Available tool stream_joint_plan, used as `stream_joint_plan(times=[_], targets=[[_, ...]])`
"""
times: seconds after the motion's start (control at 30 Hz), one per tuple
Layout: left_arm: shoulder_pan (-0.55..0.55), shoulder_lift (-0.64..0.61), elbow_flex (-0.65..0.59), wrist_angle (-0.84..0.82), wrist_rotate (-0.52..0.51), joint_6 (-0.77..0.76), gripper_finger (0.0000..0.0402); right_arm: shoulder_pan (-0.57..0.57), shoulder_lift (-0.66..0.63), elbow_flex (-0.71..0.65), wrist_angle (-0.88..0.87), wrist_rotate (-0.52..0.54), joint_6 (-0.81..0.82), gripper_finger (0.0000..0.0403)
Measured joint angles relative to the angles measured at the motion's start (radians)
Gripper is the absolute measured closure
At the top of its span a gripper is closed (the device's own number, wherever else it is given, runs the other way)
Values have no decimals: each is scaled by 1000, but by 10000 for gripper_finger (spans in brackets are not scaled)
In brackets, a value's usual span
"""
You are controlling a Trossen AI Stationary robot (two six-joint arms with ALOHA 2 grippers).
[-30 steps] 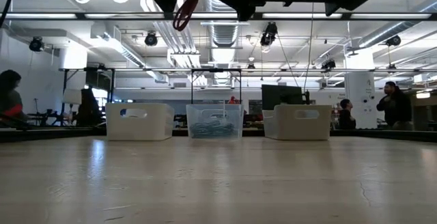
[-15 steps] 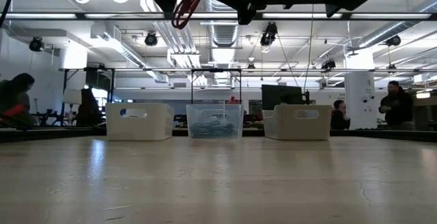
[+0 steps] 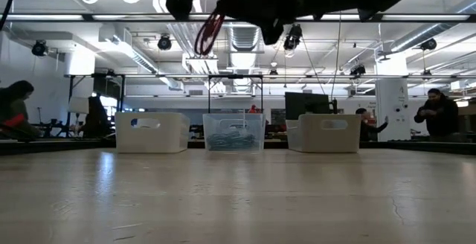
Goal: Pick & Place USB Port
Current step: Put the right pink charger cable into the gray bin
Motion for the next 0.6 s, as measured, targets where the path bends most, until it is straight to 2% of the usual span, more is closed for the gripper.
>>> stream_joint_plan(times=[0.17, 0.3, 0.5, 0.6], targets=[[0, 0, 0, -55, -14, -1, 311, 13, -22, 0, -93, 93, 78, 382], [-1, -2, 0, -108, -46, 0, 287, 11, -108, 0, -292, 195, 197, 382], [-1, -4, 0, -185, -53, 5, 278, 25, -248, 0, -594, 290, 339, 382], [-1, -4, 0, -219, -53, 3, 280, 13, -322, 0, -713, 410, 353, 383]])
